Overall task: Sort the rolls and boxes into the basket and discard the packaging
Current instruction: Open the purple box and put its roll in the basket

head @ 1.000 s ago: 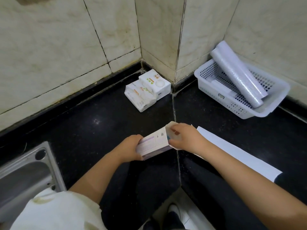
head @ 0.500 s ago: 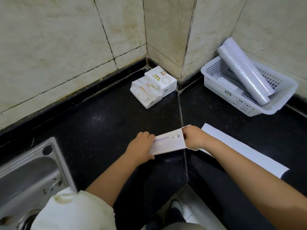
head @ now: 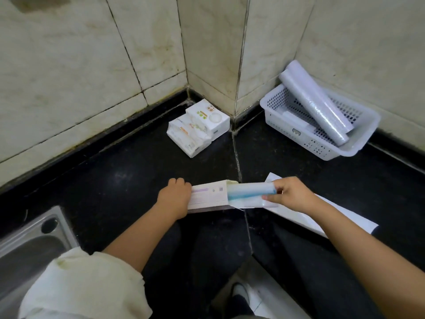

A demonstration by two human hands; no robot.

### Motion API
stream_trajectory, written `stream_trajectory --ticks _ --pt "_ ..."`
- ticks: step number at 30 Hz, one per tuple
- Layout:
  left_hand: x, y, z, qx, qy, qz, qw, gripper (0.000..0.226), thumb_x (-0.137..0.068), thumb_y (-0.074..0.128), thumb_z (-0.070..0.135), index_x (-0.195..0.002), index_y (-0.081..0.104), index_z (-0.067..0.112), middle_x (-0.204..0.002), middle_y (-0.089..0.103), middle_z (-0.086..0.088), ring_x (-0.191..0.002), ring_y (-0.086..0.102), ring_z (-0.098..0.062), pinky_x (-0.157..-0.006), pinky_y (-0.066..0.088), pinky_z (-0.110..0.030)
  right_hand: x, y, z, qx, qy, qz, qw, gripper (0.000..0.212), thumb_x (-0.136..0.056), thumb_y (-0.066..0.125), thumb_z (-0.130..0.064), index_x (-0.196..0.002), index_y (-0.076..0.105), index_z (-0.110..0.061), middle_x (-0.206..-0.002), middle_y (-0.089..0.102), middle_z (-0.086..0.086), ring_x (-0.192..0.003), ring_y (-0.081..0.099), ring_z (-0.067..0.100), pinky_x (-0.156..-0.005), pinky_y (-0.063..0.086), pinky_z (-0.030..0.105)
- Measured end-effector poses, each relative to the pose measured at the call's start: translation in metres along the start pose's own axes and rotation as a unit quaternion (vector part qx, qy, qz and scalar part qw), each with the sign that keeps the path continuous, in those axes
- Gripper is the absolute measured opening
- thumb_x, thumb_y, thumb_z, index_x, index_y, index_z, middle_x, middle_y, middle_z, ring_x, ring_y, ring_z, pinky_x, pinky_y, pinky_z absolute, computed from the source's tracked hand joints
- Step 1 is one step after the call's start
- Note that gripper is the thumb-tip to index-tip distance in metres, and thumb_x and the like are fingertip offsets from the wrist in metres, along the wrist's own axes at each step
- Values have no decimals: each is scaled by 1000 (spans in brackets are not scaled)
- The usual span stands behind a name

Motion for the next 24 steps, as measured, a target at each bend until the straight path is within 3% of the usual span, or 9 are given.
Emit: stream_trajectory --ticks 4,7,11,13,15,18,21,23,24 --pt "-8 -9 -11 -18 -27 -14 999 57 -86 61 20 -136 35 9 -138 39 -10 -129 36 -26 -100 43 -36 9 -30 11 -41 18 52 998 10 -75 71 -5 -78 69 5 -58 51 4 -44 45 -3 -44 34 9" --pt "-8 -20 -1 -1 -3 -1 1000 75 -83 66 27 -143 25 10 -143 34 -11 -133 34 -27 -106 38 -40 19 -45 10 -95 20 74 992 11 -75 69 1 -86 71 4 -65 60 4 -42 49 -10 -46 37 2" --pt "-4 -57 39 68 152 126 978 111 -71 72 50 -151 3 13 -157 13 -8 -145 13 -24 -118 20 -39 33 -52 5 -142 13 74 987 16 -76 68 1 -92 71 3 -80 69 17 -72 58 13 -62 46 13" --pt "-1 -79 64 50 238 197 950 115 -68 72 54 -151 3 15 -158 14 -4 -145 12 -20 -119 15 -37 39 -57 0 -192 2 79 978 15 -77 67 1 -82 75 -11 -77 74 2 -72 64 8 -63 49 11" --pt "-3 -95 84 19 285 239 928 111 -68 72 52 -151 7 16 -153 25 -5 -141 24 -18 -117 17 -36 42 -64 -3 -249 -11 81 965 32 -78 64 3 -73 74 -27 -70 75 -13 -69 66 -2 -63 51 8" --pt "-12 -126 107 -26 292 323 900 91 -73 72 39 -147 27 10 -128 53 -7 -115 53 -21 -101 40 -30 44 -84 0 -298 -13 104 949 32 -79 62 4 -77 74 -25 -73 75 -10 -72 66 3 -68 53 13" --pt "-32 -143 132 -9 304 306 902 72 -81 61 23 -144 30 8 -123 53 -9 -108 52 -24 -90 43 -30 41 -107 11 -348 -1 124 929 24 -81 59 2 -86 72 -18 -70 74 -6 -66 65 5 -62 52 18" --pt "-44 -156 150 -10 330 314 890 62 -52 82 16 -110 65 3 -88 68 -9 -76 65 -21 -59 52 -23 34 -124 26 -364 11 123 923 24 -82 58 2 -87 71 -18 -64 73 -8 -58 64 3 -54 53 16" --pt "-50 -158 157 -6 330 316 889 55 -35 86 13 -88 72 3 -70 68 -7 -58 65 -19 -43 50 -18 29 -131 33 -363 17 122 924 23 -82 58 1 -88 69 -18 -63 72 -9 -56 62 2 -52 52 15"
Point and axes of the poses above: each hand's wrist, its own x-axis away from the middle knuckle, its own y-axis out of the palm, z = x × y, the point moved 3 cm from there along -x, towards the middle knuckle
